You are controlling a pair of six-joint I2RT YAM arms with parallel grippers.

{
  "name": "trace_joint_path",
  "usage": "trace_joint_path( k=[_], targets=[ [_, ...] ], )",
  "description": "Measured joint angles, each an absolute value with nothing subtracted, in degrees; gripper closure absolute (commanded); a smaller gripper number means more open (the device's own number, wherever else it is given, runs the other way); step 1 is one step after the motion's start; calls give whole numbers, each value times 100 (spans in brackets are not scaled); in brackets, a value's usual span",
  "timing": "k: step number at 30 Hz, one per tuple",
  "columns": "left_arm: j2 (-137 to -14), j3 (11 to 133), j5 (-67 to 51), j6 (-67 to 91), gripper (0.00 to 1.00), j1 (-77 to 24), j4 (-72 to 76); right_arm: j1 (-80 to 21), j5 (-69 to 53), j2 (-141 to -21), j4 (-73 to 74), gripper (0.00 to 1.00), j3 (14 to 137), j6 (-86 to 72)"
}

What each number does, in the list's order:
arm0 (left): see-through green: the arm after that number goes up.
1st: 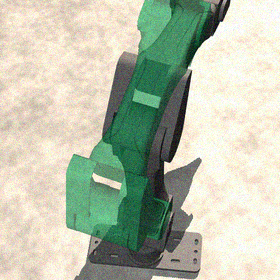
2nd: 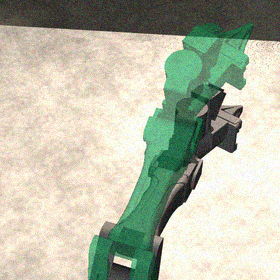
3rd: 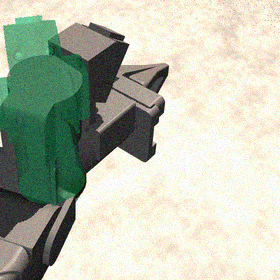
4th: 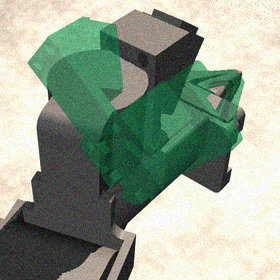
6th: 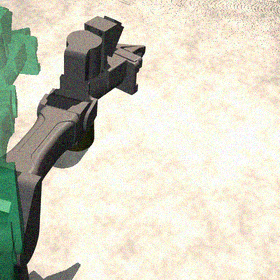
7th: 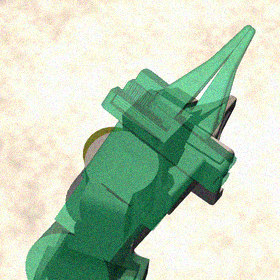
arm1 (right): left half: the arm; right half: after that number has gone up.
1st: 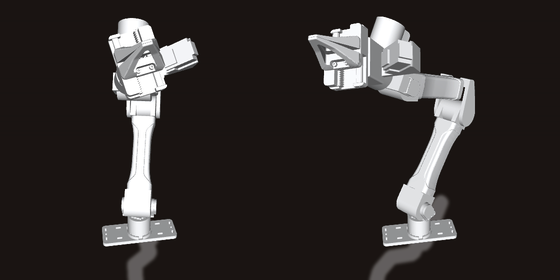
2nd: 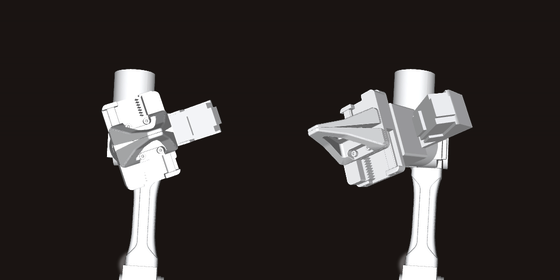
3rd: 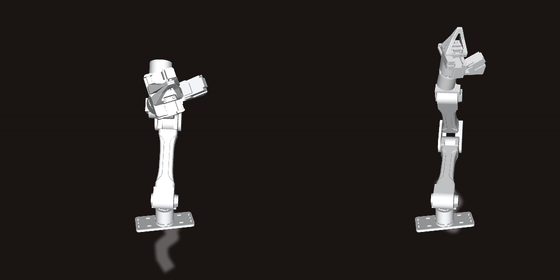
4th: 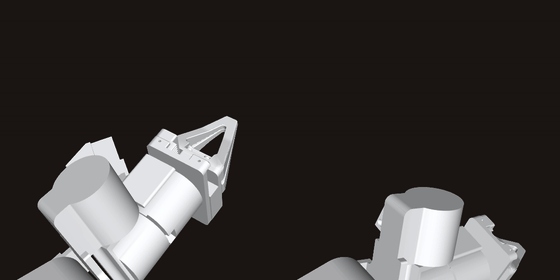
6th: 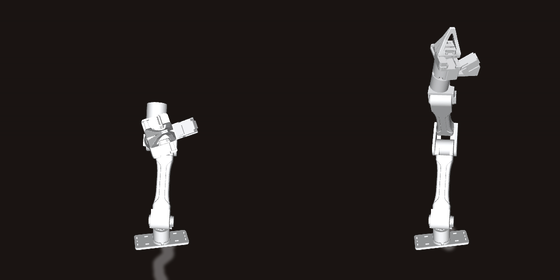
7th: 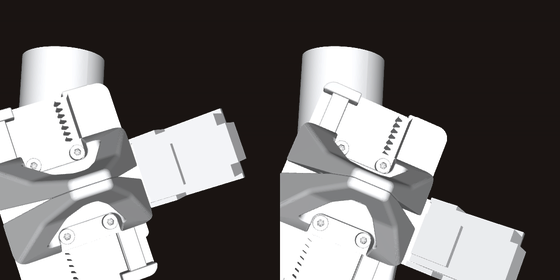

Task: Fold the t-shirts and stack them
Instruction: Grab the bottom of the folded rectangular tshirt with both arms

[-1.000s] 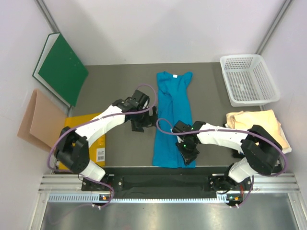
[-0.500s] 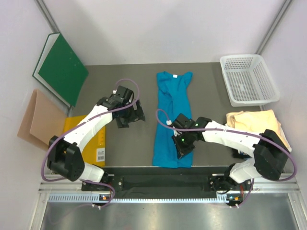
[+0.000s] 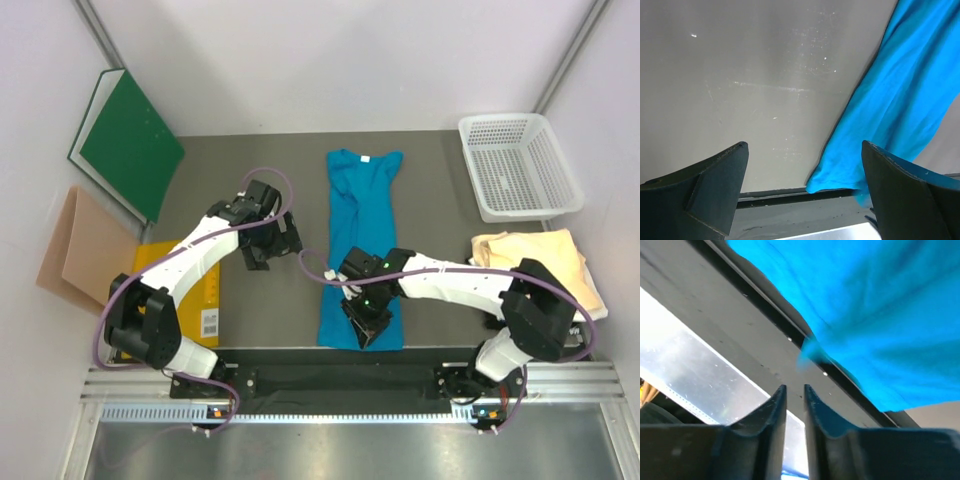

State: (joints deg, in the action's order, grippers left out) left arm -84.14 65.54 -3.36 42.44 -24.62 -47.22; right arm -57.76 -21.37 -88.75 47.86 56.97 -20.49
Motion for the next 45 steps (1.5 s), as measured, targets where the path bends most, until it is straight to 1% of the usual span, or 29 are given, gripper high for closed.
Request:
trace_joint_path(
  k=[1,2,3,5,6,8,11,14,16,18,20,23,24,28,29,31,32,33,34,36,37,38,39,40,41,42,43,44,45],
  targets=[
    [-8416,6547,-342,4254,1,-2462,-4720,-5798,-2145,-8864,4775,57,5745,-2032],
    [-8414,6543,-351,4259,1,-2462,-4720,-5800,-2145,-8833,4755,52,5758,-2040],
    [-8414,6528,-368,4268,1,-2462,-4703,-5802,-2062,-8755,4759,42,5758,-2016],
    [-8414,6451,-436,4285,1,-2462,-4654,-5800,-1861,-8503,4786,30,5758,-2056],
    [-8412,6386,-493,4296,1,-2462,-4624,-5798,-1673,-8259,4792,16,5758,-2086],
    [-8390,6215,-633,4296,1,-2462,-4552,-5758,-1330,-7708,4794,1,5758,-2200],
    [-8361,5972,-947,4292,1,-2473,-4412,-5476,-860,-6740,4783,0,5714,-2383],
    [-8239,5662,-1275,4296,1,-2552,-4141,-4683,-626,-5922,4724,0,5395,-2613],
    [-8119,5446,-1466,4316,1,-2655,-3992,-4064,-650,-5546,4713,0,5002,-2777],
    [-8005,5201,-1645,4370,4,-2814,-3837,-3575,-725,-5352,4748,0,4574,-2947],
    [-7929,4967,-1787,4469,6,-2998,-3691,-3387,-869,-5323,4772,0,4195,-3129],
    [-7878,4604,-1990,4659,6,-3271,-3500,-3356,-1205,-5489,4753,3,3752,-3389],
    [-7878,4519,-2038,4698,7,-3406,-3461,-3354,-1306,-5557,4729,9,3649,-3468],
    [-7915,4270,-2226,4934,9,-3835,-3345,-3345,-1835,-5894,4427,15,3072,-3776],
    [-7966,4228,-2283,5000,10,-3966,-3282,-3343,-1951,-5955,4379,15,2961,-3848],
    [-8097,4163,-2355,5111,13,-4128,-3131,-3341,-2139,-6075,4274,19,2808,-3979],
    [-8191,4143,-2383,5159,15,-4215,-3074,-3336,-2228,-6147,4206,22,2746,-4034],
    [-8322,4132,-2423,5214,17,-4307,-3000,-3332,-2305,-6215,4132,23,2694,-4080],
    [-8436,4132,-2451,5253,22,-4370,-2952,-3330,-2364,-6276,4075,24,2657,-4121],
    [-8632,4134,-2541,5334,26,-4484,-2880,-3330,-2438,-6359,3881,28,2589,-4226],
    [-8715,4141,-2617,5380,31,-4525,-2842,-3330,-2460,-6390,3815,30,2576,-4259],
    [-8783,4152,-2696,5415,33,-4563,-2818,-3328,-2480,-6425,3693,32,2556,-4322],
    [-8851,4167,-2755,5439,34,-4595,-2794,-3326,-2495,-6462,3605,35,2547,-4362],
    [-8917,4176,-2808,5470,38,-4615,-2770,-3323,-2504,-6521,3498,40,2547,-4403],
    [-8993,4200,-2873,5492,49,-4633,-2746,-3323,-2523,-6593,3380,47,2547,-4442],
    [-9072,4226,-2939,5518,56,-4637,-2718,-3323,-2565,-6674,3297,67,2545,-4488],
    [-9159,4250,-2971,5527,64,-4644,-2687,-3323,-2604,-6746,3199,78,2517,-4530],
    [-9260,4281,-3004,5537,87,-4650,-2657,-3326,-2615,-6812,3133,86,2491,-4558],
    [-9362,4322,-3039,5533,96,-4657,-2648,-3323,-2633,-6864,3055,97,2462,-4576]
  ],
)
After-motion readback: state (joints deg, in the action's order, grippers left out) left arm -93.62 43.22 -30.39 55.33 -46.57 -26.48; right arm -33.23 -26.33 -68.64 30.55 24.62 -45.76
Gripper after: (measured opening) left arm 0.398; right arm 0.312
